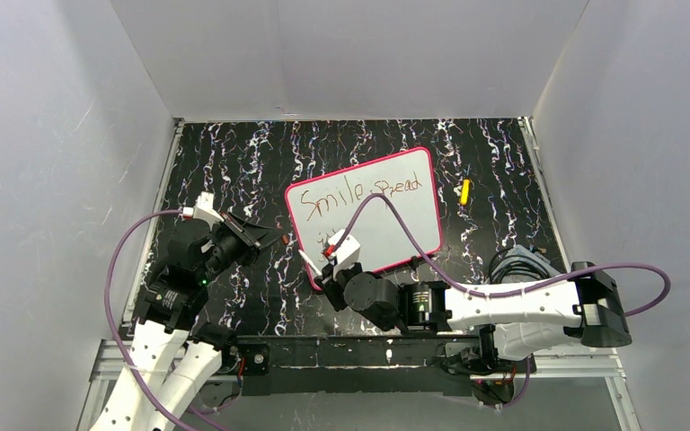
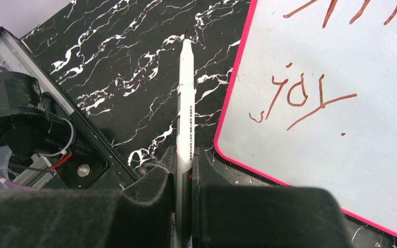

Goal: Write a sentence on the whiteboard
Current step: Insert the whiteboard marker without the cap into the pen cap.

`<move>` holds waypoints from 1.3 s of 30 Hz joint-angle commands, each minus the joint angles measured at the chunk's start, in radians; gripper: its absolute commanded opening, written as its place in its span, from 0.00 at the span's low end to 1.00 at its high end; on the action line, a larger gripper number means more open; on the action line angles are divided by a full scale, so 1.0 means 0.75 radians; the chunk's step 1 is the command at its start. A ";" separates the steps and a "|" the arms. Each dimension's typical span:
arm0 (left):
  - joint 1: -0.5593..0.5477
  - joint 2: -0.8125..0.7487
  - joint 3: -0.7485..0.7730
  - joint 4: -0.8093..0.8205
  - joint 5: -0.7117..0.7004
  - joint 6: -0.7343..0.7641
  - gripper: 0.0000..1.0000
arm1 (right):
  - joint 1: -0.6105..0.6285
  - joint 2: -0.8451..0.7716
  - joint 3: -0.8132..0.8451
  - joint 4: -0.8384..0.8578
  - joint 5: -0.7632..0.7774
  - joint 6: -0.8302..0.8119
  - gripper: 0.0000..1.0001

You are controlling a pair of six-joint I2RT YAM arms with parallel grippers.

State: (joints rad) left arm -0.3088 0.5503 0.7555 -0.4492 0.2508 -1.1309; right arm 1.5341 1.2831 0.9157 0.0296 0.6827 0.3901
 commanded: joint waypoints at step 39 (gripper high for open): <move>-0.032 -0.014 -0.082 0.049 0.013 -0.034 0.00 | 0.022 0.075 0.104 0.119 0.047 -0.011 0.01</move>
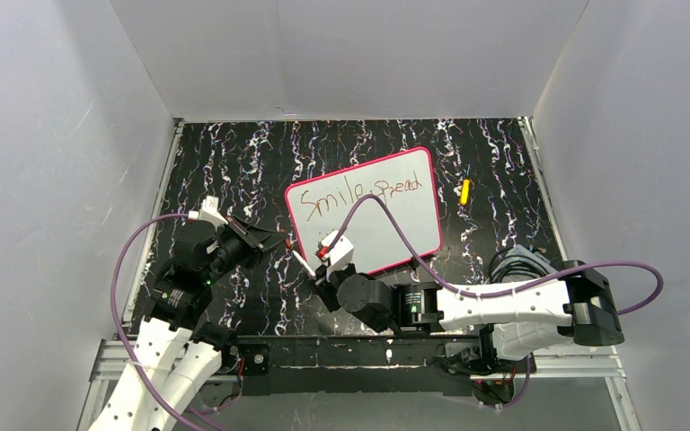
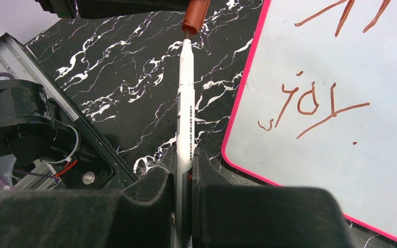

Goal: Write a sentence on the whiteboard
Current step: Insert the whiteboard marker without the cap into the pen cap.

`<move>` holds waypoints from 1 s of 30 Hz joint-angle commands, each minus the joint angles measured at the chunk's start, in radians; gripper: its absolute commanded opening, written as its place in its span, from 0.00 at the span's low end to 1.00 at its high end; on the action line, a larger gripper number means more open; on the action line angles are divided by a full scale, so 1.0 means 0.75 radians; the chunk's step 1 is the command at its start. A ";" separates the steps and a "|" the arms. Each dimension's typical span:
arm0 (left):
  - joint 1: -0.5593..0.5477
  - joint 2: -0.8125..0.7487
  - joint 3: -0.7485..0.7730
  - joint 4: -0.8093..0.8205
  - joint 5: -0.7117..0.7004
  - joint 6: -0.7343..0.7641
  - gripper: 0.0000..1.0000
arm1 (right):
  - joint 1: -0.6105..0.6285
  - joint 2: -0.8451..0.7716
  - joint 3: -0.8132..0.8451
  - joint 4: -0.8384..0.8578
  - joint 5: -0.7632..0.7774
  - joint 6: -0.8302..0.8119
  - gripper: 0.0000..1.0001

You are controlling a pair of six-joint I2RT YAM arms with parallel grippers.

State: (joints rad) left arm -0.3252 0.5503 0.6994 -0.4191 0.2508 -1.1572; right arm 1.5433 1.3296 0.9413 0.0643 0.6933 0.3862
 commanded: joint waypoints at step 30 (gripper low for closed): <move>-0.015 -0.042 -0.014 0.010 0.019 -0.017 0.00 | 0.010 0.069 0.127 0.037 0.088 0.001 0.01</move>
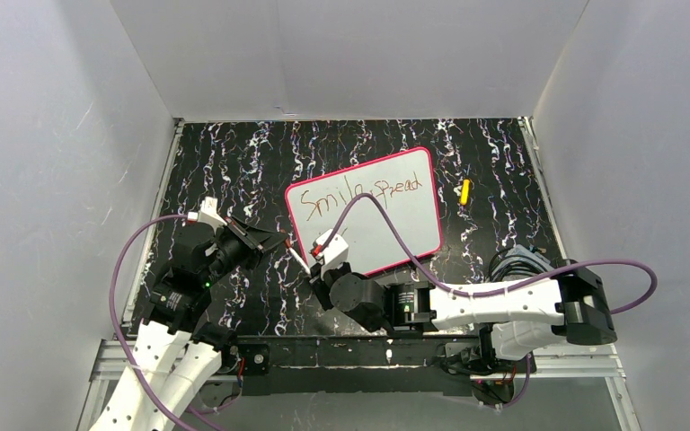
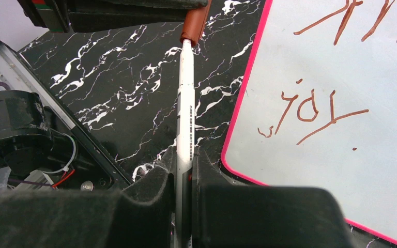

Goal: Write a sentence on the whiteboard
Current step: Insert the whiteboard marker without the cap into the pen cap.

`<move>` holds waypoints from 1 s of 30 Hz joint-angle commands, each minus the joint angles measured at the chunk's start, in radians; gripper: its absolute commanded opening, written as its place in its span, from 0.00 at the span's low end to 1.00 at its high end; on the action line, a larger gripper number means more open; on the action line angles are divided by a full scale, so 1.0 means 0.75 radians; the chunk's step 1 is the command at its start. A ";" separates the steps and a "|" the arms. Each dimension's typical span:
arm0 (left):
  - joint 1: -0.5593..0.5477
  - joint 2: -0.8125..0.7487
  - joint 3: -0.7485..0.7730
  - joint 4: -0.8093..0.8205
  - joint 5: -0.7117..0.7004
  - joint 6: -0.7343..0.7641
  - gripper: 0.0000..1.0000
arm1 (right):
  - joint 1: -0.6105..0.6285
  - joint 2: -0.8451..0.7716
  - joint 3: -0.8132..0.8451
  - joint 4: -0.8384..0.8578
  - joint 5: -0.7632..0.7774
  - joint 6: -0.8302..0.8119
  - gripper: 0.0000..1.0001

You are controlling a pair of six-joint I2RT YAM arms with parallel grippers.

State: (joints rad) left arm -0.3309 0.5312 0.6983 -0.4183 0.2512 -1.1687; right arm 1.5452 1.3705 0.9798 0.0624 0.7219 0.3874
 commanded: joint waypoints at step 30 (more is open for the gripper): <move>-0.010 -0.178 -0.117 0.178 0.009 0.073 0.00 | -0.148 0.214 0.370 0.160 0.064 -0.098 0.01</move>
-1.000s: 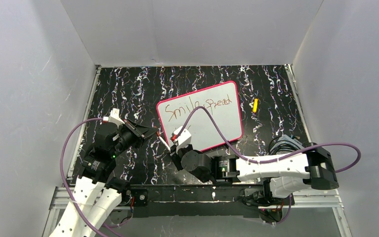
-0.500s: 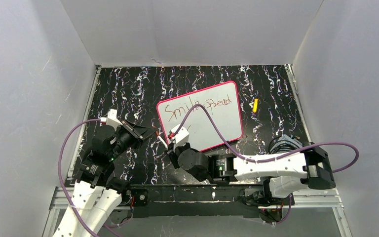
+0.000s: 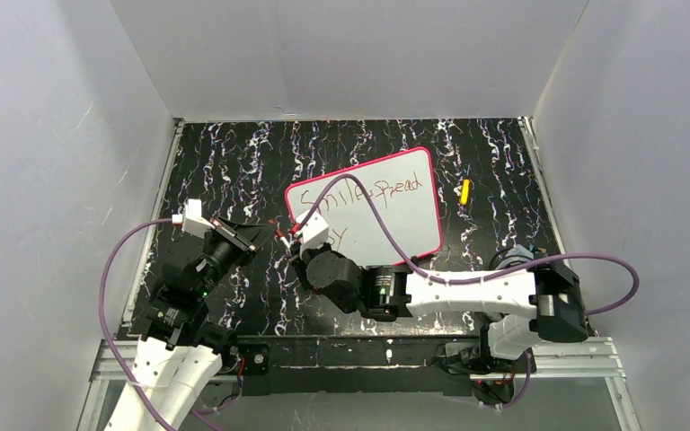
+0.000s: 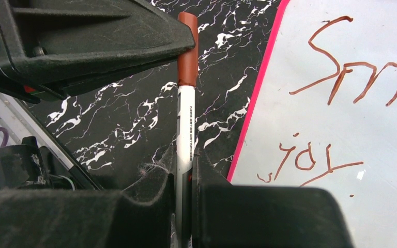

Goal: Write a sentence on the whiteboard
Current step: Insert the whiteboard marker without the cap into the pen cap.

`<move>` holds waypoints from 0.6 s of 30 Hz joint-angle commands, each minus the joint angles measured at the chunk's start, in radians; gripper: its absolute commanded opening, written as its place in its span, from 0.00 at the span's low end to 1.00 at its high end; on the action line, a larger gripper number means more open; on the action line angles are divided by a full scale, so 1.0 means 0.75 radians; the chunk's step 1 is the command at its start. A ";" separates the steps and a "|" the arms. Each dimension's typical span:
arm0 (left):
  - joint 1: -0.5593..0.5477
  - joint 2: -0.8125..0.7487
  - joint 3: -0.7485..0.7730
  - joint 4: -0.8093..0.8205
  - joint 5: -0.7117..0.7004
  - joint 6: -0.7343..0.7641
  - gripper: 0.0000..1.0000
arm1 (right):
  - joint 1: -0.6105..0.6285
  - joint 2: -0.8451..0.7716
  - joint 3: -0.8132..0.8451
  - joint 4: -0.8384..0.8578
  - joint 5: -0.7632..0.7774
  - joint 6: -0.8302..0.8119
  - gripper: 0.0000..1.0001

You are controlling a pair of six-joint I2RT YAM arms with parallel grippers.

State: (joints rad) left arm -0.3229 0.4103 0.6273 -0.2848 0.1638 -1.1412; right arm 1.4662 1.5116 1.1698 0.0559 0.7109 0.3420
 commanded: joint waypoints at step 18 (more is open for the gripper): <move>-0.020 -0.052 -0.058 0.044 0.181 0.032 0.00 | -0.118 0.114 0.203 0.263 0.090 -0.101 0.01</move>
State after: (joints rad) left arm -0.3092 0.3927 0.5953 -0.2073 0.0940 -1.1221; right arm 1.4357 1.5791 1.2392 0.0784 0.7094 0.2832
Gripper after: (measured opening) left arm 0.065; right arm 0.152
